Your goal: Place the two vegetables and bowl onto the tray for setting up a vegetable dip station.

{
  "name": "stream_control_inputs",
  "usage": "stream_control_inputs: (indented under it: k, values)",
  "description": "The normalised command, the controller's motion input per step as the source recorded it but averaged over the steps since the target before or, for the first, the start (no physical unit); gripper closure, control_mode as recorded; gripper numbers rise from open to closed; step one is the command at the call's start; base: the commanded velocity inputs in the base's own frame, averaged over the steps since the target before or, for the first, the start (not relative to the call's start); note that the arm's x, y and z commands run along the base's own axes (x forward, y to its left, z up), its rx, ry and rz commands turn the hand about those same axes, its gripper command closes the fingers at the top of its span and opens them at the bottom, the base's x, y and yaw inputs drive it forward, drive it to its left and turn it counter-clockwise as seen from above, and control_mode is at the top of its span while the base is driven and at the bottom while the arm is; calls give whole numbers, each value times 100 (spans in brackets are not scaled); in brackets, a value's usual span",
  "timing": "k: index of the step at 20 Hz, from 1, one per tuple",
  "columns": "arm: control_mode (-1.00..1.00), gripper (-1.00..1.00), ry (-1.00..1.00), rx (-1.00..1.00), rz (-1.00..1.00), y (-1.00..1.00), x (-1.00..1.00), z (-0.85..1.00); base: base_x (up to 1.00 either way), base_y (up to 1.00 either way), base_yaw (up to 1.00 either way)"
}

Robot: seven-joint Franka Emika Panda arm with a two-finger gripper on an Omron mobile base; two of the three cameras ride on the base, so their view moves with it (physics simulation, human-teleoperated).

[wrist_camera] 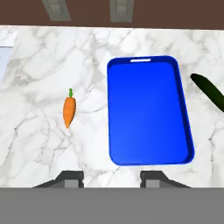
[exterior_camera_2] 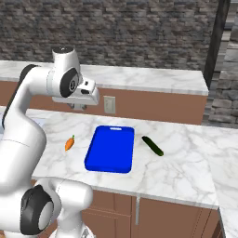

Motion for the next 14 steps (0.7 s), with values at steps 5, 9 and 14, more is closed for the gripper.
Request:
stream_control_inputs:
  k: [5, 9, 14]
  values:
    - [-100, -100, 0, 0, 3, -15, 7, 0, 0, 0, 0]
    - [-100, -100, 0, 0, 5, -74, 0, 0, 0, 0, 0]
    - [-100, -100, 0, -1, 9, -88, 0, -1, 0, 0, 0]
